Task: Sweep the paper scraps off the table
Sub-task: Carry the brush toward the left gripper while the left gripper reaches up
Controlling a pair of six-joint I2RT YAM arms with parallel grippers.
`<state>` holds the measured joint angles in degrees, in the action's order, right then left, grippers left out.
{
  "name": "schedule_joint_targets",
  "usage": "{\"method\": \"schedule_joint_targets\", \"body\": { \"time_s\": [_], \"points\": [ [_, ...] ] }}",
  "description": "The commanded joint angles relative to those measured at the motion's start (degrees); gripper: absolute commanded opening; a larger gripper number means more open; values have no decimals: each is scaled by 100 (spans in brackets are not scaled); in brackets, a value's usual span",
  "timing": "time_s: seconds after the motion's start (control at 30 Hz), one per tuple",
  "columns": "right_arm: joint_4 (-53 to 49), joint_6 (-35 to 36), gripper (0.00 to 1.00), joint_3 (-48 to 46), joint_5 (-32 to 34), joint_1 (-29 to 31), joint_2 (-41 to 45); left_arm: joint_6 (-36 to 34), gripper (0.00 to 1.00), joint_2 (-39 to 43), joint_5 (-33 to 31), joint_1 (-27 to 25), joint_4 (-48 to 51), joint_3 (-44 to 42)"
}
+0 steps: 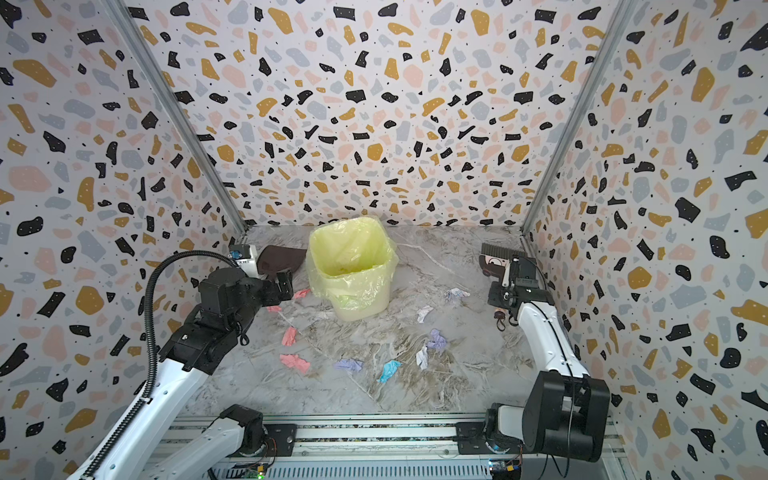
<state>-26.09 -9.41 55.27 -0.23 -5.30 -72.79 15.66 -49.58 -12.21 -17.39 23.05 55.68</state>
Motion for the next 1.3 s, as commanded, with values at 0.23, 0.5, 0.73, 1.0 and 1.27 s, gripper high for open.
{"method": "schedule_joint_targets", "body": {
  "time_s": [0.23, 0.5, 0.73, 1.0, 1.27],
  "points": [
    [43, -344, 0, 906, 21, 1327, 803, -115, 99, -626, 1592, -67, 367, 1392],
    [94, -498, 0, 1743, 413, 2815, 865, 140, 100, -1157, 2490, -303, 175, 2194],
    [208, -394, 0, 2604, 1091, 4329, 527, 758, 100, -1543, 3579, -339, -443, 2586],
    [213, 162, 0, 3405, 1832, 5611, -18, 1550, 100, -1637, 4197, -342, -1242, 2672],
    [316, 499, 0, 3642, 2132, 6278, -130, 1920, 97, -1769, 4251, -340, -1623, 2678]
  ]
}}
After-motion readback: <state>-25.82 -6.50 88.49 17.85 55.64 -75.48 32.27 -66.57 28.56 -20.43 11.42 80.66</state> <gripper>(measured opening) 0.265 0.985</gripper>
